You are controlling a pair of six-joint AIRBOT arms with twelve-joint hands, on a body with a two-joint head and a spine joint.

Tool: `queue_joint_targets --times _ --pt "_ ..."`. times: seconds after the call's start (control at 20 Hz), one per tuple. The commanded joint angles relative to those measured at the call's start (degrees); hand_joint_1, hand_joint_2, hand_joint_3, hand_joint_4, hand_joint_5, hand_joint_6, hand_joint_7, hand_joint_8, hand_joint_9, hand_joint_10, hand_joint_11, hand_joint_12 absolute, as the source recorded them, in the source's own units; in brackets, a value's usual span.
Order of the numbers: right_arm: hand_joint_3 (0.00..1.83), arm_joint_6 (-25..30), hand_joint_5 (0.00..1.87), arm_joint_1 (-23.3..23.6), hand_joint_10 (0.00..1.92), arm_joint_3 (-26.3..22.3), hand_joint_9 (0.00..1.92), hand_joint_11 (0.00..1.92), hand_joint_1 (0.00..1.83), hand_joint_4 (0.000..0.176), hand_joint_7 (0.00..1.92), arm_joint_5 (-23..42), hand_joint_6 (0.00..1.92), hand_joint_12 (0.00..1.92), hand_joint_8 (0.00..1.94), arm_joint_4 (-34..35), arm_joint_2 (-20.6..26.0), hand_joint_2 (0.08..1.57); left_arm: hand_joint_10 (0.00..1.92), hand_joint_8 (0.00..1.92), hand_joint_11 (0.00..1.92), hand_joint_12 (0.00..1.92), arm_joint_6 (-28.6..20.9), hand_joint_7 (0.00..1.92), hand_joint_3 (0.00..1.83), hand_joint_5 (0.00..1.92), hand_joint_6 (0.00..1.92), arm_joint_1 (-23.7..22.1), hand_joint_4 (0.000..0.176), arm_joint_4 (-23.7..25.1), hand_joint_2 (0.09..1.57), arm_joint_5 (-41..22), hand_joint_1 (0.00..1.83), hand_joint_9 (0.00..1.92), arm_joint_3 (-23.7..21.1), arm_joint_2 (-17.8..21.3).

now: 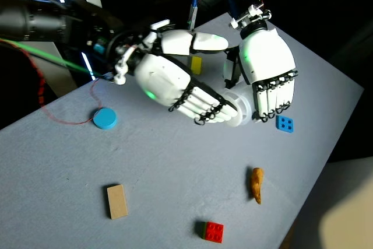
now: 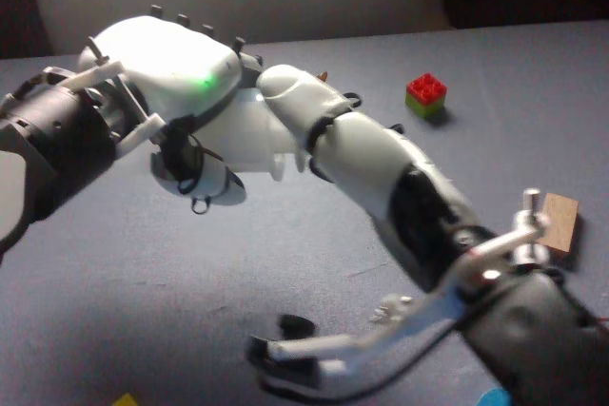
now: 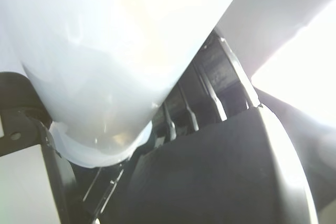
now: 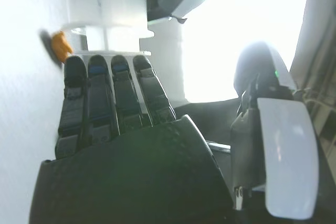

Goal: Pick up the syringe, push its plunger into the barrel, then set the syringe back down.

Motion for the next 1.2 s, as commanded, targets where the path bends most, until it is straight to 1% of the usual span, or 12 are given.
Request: queue_joint_targets --times 0.0,0.15,0.2,0.25,0.3,0.4,0.5,0.6,0.8,0.95,1.1,1.15 --pt "0.0 0.1 0.1 0.5 0.0 -0.9 0.1 0.0 0.0 0.0 0.1 1.4 0.0 0.42 0.0 -8.4 1.0 1.06 1.27 1.05 0.78 1.27 0.6 0.94 0.0 0.94 0.95 -0.6 0.0 3.2 1.12 3.0 1.38 0.91 -0.1 -0.6" --pt "0.0 0.1 0.11 0.0 0.0 -3.1 0.1 0.0 0.0 0.0 0.11 2.5 0.0 0.45 0.0 -8.5 6.5 1.06 1.27 1.08 0.79 1.25 0.6 0.92 0.0 0.91 1.0 -0.3 0.0 3.2 1.13 3.3 1.37 0.91 -0.3 -1.3" --pt "0.0 0.8 0.09 -0.2 0.0 -3.5 0.09 0.0 0.0 0.0 0.1 2.5 0.0 0.39 0.0 -8.5 8.4 1.06 1.26 1.07 0.81 1.24 0.6 0.92 0.0 0.92 0.98 -0.1 0.0 3.2 1.12 3.6 1.38 0.92 -0.3 -1.8" --pt "0.0 1.4 0.09 -0.4 0.0 -3.7 0.09 0.0 0.0 0.0 0.09 2.3 0.0 0.4 0.0 -8.5 10.0 1.06 1.26 1.07 0.81 1.24 0.6 0.93 0.0 0.92 0.97 0.0 0.0 3.2 1.12 3.8 1.38 0.91 -0.2 -2.4" --pt "0.0 1.6 0.08 -0.6 0.0 -3.7 0.06 0.0 0.0 0.0 0.07 2.3 0.0 0.35 0.0 -8.5 11.0 1.07 1.28 1.08 0.78 1.27 0.6 0.93 0.0 0.92 0.98 0.0 0.0 3.2 1.13 3.9 1.37 0.9 -0.2 -2.8" --pt "0.0 1.9 0.09 -1.0 0.01 -3.7 0.08 0.0 0.0 0.0 0.09 1.8 0.01 0.36 0.01 -8.5 13.4 1.06 1.3 1.08 0.78 1.3 0.6 0.92 0.0 0.9 1.01 0.5 0.0 3.2 1.13 4.2 1.37 0.89 0.3 -4.4" --pt "0.0 0.7 0.09 -1.6 0.0 -3.7 0.08 0.0 0.0 0.0 0.09 -1.9 0.0 0.39 0.0 -9.5 16.2 1.06 1.28 1.06 0.79 1.29 0.5 0.93 0.0 0.92 0.98 1.0 0.0 3.2 1.13 4.3 1.37 0.91 1.1 -6.2" --pt "0.0 0.7 0.1 -2.2 0.0 -3.6 0.09 0.0 0.0 0.0 0.1 -5.7 0.0 0.44 0.0 -13.5 18.3 1.05 1.27 1.02 0.78 1.29 0.0 0.96 0.0 0.92 0.98 1.8 0.0 3.2 1.12 4.7 1.38 0.91 1.8 -7.8" --pt "0.0 -1.9 0.12 -2.7 0.0 -1.2 0.09 0.0 0.0 0.0 0.12 -8.1 0.0 0.42 0.01 -19.2 18.4 1.06 1.28 1.01 0.75 1.32 -0.1 0.96 0.0 0.91 0.99 3.8 0.0 3.1 1.12 6.4 1.38 0.9 2.5 -10.3" --pt "0.0 -4.2 0.09 -2.7 0.0 0.9 0.09 0.0 0.0 0.0 0.1 -6.9 0.0 0.41 0.0 -24.8 18.5 1.05 1.29 1.07 0.78 1.3 -0.1 0.92 0.0 0.93 0.99 5.4 0.0 2.5 1.13 7.2 1.37 0.9 3.1 -11.6" --pt "0.0 -9.9 0.09 -4.2 0.0 1.8 0.1 0.0 0.0 0.0 0.11 -8.0 0.0 0.43 0.0 -29.7 20.0 1.06 1.29 1.07 0.77 1.31 -0.1 0.92 0.0 0.93 0.98 6.5 0.0 2.4 1.13 7.5 1.37 0.89 4.5 -13.2" --pt "0.0 -12.4 0.09 -4.7 0.0 1.9 0.09 0.0 0.0 0.0 0.1 -8.4 0.0 0.4 0.0 -30.5 20.3 1.06 1.28 1.06 0.77 1.31 -0.1 0.93 0.0 0.93 0.98 6.8 0.0 2.4 1.13 7.5 1.37 0.9 5.0 -13.7"
